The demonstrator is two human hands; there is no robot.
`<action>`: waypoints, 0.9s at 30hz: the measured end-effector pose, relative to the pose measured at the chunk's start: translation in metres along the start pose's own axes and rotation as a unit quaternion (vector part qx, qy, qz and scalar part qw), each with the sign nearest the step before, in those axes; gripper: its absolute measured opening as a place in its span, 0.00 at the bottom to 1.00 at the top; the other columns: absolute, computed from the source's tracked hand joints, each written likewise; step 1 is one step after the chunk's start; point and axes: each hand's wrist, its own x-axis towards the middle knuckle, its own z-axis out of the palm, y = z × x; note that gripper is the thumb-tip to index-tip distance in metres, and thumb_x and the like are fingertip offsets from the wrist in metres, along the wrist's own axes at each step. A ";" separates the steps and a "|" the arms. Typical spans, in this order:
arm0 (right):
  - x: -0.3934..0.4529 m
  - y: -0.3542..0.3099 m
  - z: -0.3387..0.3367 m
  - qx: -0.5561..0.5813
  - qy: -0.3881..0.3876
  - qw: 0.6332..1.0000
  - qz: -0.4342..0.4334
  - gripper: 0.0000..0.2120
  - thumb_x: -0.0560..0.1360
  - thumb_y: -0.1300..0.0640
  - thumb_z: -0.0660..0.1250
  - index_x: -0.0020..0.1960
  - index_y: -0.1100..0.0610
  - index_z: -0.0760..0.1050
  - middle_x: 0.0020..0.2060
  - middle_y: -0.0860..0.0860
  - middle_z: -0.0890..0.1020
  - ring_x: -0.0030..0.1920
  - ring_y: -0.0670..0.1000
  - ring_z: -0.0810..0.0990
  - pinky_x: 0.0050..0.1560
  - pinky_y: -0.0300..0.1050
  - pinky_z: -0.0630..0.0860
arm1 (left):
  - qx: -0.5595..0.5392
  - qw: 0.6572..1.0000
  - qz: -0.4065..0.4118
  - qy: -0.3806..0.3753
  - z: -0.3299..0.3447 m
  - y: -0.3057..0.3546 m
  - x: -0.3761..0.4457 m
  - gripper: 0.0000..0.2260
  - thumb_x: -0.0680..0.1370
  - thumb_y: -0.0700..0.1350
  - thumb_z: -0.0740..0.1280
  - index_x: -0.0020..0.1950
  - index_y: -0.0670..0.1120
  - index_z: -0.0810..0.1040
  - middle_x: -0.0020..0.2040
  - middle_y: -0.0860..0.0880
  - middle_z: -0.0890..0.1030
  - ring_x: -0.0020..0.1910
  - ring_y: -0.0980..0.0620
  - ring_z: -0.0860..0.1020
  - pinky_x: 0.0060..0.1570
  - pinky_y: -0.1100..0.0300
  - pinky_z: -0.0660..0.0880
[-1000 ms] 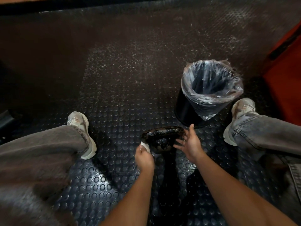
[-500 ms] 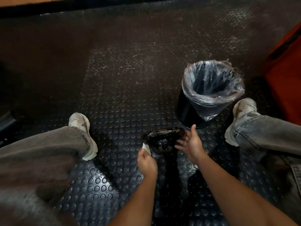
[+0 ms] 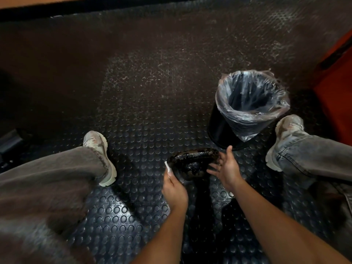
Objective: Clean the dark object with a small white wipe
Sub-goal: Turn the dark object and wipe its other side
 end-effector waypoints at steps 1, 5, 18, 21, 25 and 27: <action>0.000 0.000 -0.001 -0.001 -0.001 1.000 0.000 0.39 0.78 0.28 0.46 0.73 0.55 0.71 0.67 0.55 0.77 0.66 0.60 0.76 0.61 0.62 0.76 | -0.020 0.999 -0.040 0.000 0.001 0.004 0.004 0.19 0.86 0.53 0.53 0.71 0.48 0.76 0.60 0.44 0.82 0.59 0.42 0.79 0.58 0.49 0.75; 0.002 -0.001 -0.003 0.000 -0.006 1.000 0.000 0.40 0.78 0.27 0.46 0.72 0.55 0.72 0.67 0.55 0.78 0.65 0.60 0.77 0.61 0.62 0.76 | -0.154 0.972 -0.178 0.009 0.002 0.039 0.023 0.14 0.86 0.47 0.56 0.57 0.46 0.81 0.45 0.52 0.78 0.45 0.51 0.75 0.50 0.60 0.67; -0.005 -0.002 0.001 -0.010 -0.006 1.000 -0.001 0.33 0.79 0.28 0.45 0.63 0.49 0.75 0.62 0.51 0.79 0.65 0.59 0.77 0.66 0.66 0.73 | -0.040 0.995 -0.088 0.002 0.004 -0.001 0.004 0.19 0.85 0.52 0.54 0.67 0.46 0.78 0.55 0.41 0.83 0.56 0.39 0.80 0.59 0.44 0.76; -0.004 -0.003 0.000 -0.014 -0.006 1.000 -0.001 0.33 0.79 0.28 0.45 0.64 0.50 0.75 0.61 0.51 0.79 0.64 0.59 0.77 0.66 0.66 0.73 | -0.144 0.965 -0.221 -0.011 0.007 0.016 0.022 0.14 0.85 0.47 0.57 0.61 0.42 0.79 0.58 0.44 0.80 0.57 0.43 0.77 0.61 0.51 0.72; -0.002 -0.002 -0.001 -0.013 -0.002 1.000 0.001 0.38 0.78 0.28 0.46 0.70 0.54 0.73 0.65 0.53 0.78 0.64 0.60 0.78 0.64 0.64 0.75 | -0.195 0.964 -0.181 0.016 0.000 0.050 0.028 0.13 0.86 0.47 0.56 0.54 0.47 0.80 0.44 0.49 0.77 0.48 0.47 0.74 0.46 0.56 0.70; -0.002 -0.002 0.000 -0.012 -0.001 1.000 0.002 0.39 0.78 0.28 0.46 0.72 0.55 0.72 0.66 0.54 0.78 0.65 0.60 0.77 0.64 0.64 0.75 | -0.131 0.990 -0.047 0.020 -0.006 0.052 0.018 0.16 0.86 0.49 0.54 0.64 0.50 0.80 0.49 0.50 0.80 0.49 0.48 0.78 0.52 0.52 0.76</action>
